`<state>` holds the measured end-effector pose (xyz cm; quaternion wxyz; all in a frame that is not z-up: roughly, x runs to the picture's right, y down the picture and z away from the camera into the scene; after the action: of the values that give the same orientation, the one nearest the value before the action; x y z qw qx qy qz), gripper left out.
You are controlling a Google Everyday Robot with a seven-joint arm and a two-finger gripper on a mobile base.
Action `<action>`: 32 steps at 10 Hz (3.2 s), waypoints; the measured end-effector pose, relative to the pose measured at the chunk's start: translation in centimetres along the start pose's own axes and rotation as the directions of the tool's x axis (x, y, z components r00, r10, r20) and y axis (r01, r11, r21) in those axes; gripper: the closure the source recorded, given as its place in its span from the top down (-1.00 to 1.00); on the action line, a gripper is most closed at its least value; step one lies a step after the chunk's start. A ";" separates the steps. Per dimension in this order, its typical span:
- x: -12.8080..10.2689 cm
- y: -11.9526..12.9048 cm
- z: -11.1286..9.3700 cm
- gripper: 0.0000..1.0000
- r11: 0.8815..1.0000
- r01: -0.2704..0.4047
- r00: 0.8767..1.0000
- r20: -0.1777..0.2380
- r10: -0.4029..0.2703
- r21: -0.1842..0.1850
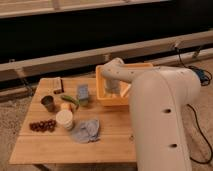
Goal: Place banana in table surface
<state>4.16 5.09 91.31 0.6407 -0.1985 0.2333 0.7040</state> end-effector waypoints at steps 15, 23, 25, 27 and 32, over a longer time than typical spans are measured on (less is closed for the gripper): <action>0.9 0.7 0.7 -1.00 1.000 0.026 0.996 -0.084 -0.025 0.013; -0.2 1.3 -6.8 -1.00 0.999 0.043 0.999 -0.008 -0.043 0.027; -0.6 1.2 -7.5 -1.00 0.998 0.047 0.999 0.005 -0.047 0.034; -0.9 0.9 -8.6 -1.00 0.998 0.050 0.998 0.023 -0.050 0.039; -0.6 1.7 -15.2 -1.00 0.993 0.105 0.991 0.081 -0.110 0.058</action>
<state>2.21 -4.38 79.40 0.6921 -0.1638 0.2138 0.6697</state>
